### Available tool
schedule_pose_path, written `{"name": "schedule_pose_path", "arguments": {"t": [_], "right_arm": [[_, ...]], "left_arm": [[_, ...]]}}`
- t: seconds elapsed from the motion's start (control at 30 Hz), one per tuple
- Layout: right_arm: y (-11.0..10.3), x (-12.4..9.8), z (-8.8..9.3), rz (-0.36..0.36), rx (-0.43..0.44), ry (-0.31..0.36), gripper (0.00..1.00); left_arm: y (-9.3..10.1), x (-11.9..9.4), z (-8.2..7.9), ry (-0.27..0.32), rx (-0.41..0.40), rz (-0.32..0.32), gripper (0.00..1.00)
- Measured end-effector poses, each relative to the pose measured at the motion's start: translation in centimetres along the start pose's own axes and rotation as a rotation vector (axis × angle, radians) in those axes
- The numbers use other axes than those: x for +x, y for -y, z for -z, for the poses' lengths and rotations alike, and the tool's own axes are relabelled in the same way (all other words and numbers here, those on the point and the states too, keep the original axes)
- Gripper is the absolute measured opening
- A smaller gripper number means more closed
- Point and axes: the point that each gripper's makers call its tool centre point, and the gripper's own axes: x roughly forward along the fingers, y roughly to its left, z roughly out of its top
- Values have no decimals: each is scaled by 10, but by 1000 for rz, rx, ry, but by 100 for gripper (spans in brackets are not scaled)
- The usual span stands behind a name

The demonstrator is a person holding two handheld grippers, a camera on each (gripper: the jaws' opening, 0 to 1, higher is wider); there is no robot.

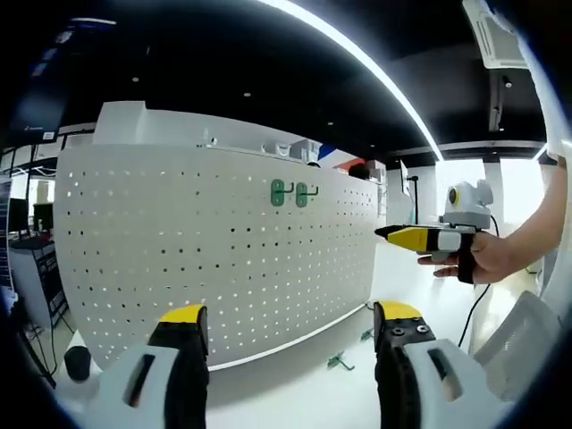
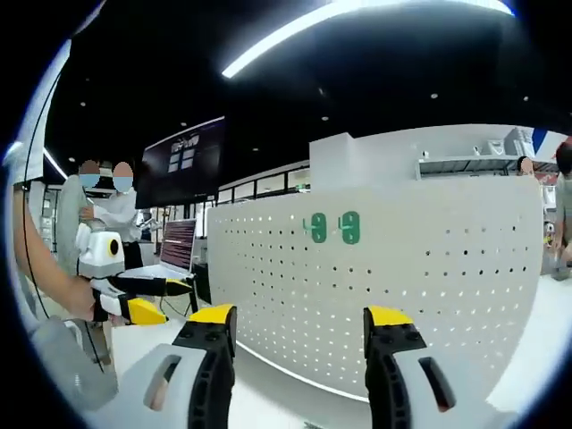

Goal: Insert the hook assembly into the mounting plate slot until the hook locks in place.

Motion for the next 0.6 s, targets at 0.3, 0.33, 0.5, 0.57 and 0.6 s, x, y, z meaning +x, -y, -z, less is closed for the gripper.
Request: {"name": "schedule_pose_path", "arguments": {"t": [0.3, 0.33, 0.5, 0.57, 0.6], "right_arm": [[1, -31, 14, 31, 8, -1, 59], [1, -34, 17, 36, 10, -5, 59], [0, -46, 22, 52, 19, -5, 60], [0, -51, 25, 59, 23, -8, 61], [0, -52, 28, 60, 27, -13, 61]], "left_arm": [[4, -11, 3, -1, 7, -2, 78], [4, -12, 5, -4, 5, -6, 79], [4, -19, 13, -16, -7, -19, 78], [5, -22, 15, -19, -11, -21, 78], [5, -23, 15, -22, -10, -21, 78]]}}
